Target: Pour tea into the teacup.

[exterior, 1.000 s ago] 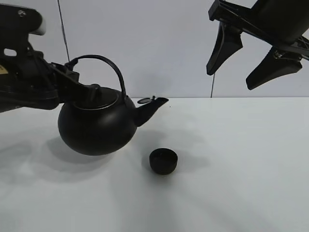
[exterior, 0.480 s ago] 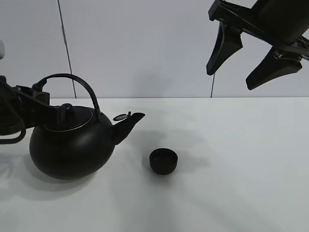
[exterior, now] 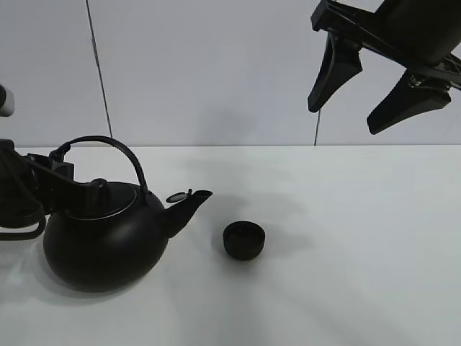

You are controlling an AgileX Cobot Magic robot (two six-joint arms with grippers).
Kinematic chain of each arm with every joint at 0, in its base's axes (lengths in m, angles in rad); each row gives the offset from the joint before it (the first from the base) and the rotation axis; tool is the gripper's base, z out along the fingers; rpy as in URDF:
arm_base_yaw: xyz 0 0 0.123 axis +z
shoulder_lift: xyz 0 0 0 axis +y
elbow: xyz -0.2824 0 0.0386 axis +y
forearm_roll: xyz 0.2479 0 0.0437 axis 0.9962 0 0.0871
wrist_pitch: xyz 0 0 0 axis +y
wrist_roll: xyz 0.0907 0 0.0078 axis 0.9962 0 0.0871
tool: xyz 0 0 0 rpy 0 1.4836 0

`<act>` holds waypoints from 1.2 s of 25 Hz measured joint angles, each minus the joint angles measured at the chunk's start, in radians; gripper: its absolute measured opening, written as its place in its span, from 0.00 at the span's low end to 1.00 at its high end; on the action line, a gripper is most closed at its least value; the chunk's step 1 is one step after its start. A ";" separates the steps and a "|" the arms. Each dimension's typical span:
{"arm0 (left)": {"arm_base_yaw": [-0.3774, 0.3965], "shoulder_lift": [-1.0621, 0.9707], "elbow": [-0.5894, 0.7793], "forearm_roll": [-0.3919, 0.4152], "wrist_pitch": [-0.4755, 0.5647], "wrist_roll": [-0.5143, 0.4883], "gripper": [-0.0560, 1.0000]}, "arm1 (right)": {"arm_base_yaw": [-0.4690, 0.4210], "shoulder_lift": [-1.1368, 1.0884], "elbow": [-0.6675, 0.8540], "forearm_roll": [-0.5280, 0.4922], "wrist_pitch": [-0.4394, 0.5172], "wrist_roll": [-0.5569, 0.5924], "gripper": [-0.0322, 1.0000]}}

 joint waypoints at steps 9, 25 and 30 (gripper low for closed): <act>0.000 0.037 0.000 0.006 -0.045 -0.008 0.17 | 0.000 0.000 0.000 0.000 -0.001 0.000 0.51; 0.000 0.038 -0.005 0.016 -0.097 -0.033 0.39 | 0.000 0.000 0.000 0.000 -0.001 0.000 0.51; 0.000 0.027 0.044 0.064 -0.116 -0.049 0.39 | 0.000 0.000 0.000 0.000 -0.001 0.000 0.51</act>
